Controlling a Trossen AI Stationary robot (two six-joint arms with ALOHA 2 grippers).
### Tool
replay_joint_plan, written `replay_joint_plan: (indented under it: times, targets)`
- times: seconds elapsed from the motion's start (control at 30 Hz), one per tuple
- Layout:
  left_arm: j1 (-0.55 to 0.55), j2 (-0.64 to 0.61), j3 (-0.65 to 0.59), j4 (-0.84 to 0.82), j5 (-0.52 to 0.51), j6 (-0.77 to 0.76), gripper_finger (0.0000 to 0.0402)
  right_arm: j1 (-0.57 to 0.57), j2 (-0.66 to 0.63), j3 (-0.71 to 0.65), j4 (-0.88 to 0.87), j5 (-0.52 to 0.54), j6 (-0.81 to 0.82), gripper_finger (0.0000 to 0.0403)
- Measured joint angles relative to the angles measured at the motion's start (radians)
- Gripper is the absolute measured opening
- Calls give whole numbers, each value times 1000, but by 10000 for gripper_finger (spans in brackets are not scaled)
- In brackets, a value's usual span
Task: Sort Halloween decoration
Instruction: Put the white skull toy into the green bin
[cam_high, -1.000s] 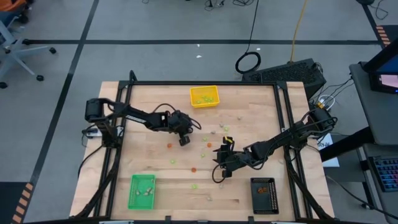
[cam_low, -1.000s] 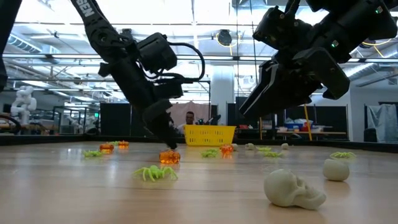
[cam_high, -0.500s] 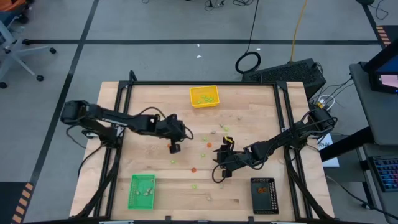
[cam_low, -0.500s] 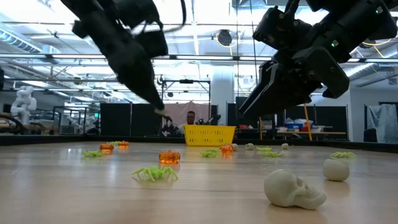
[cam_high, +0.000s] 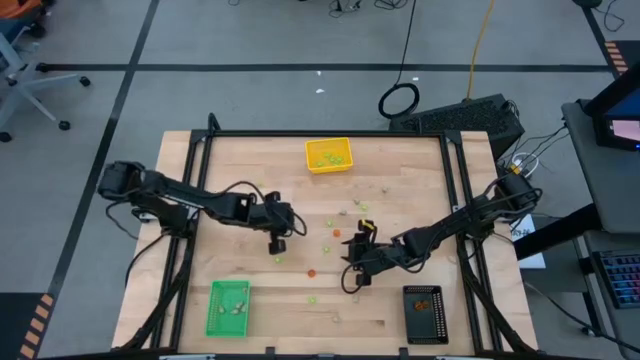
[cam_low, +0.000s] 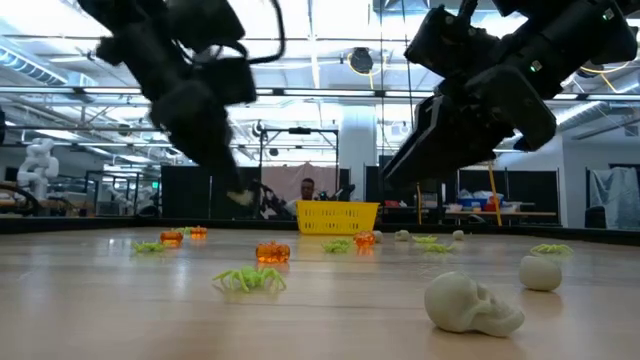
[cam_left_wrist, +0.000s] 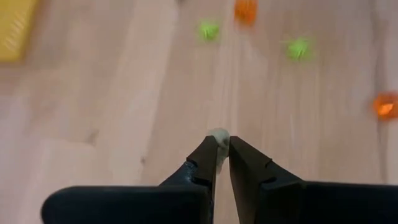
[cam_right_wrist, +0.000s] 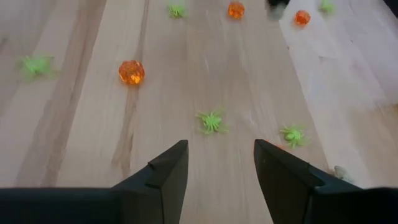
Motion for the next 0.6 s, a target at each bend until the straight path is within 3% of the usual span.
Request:
replay_joint_plan:
  times: [0.3,0.6]
  targets:
    - [-5,150,-12,193,81,-22,33,0,47,1,48,-29,19,169]
    - [-5,160,-10,168,81,-38,33,0,75,0,80,-32,15,169]
